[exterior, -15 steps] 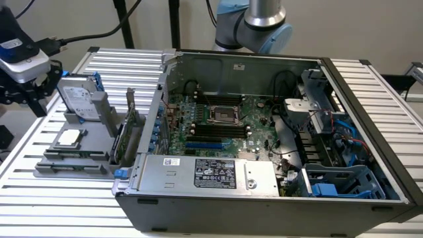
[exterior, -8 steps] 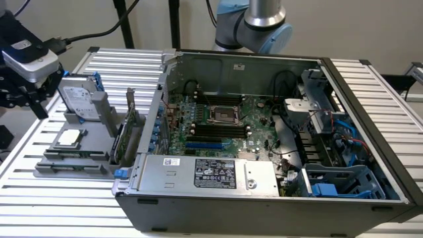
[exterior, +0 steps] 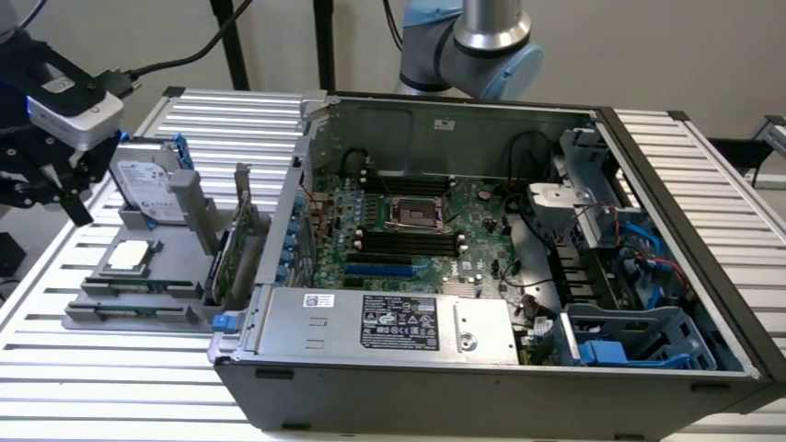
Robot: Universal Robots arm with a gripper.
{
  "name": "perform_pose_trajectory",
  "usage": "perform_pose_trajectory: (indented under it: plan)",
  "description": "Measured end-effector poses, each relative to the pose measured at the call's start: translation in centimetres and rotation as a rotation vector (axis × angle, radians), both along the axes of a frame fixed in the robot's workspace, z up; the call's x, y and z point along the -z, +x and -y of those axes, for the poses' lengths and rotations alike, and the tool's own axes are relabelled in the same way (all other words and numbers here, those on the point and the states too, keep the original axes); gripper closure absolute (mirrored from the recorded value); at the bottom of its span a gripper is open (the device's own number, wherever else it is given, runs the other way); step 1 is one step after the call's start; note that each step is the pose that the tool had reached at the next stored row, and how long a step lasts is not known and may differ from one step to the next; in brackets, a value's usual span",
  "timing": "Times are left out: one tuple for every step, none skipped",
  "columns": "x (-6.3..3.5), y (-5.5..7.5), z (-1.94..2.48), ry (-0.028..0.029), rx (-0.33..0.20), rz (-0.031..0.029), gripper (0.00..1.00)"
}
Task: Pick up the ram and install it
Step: 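Pick up the ram and move it above insertion slot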
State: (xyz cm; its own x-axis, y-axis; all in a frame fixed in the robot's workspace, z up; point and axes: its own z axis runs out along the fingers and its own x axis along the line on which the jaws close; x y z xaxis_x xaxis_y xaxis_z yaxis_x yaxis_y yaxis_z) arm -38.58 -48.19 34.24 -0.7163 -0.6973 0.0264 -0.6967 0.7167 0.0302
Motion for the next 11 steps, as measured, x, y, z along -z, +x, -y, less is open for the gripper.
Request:
perform_pose_trajectory:
  plan:
    - [0.08,0.0,0.0,0.0001,-0.018,0.0001,0.89]
    - [0.14,0.0,0.0,0.0,-0.036,0.0,0.89]
    - [0.21,0.0,0.0,0.0,-0.056,0.0,0.89]
    - [0.29,0.0,0.0,0.0,-0.073,0.0,0.89]
    - [0.36,0.0,0.0,0.0,-0.092,0.0,0.89]
    - [0.44,0.0,0.0,0.0,-0.109,0.0,0.89]
    - [0.52,0.0,0.0,0.0001,-0.128,0.0001,0.89]
    - [0.59,0.0,0.0,0.0,-0.145,0.0,0.89]
    - [0.66,0.0,0.0,0.0,-0.164,0.0,0.89]
    - [0.75,0.0,0.0,0.0001,-0.182,0.0,0.89]
    - [0.83,0.0,0.0,0.0001,-0.201,0.0001,0.89]
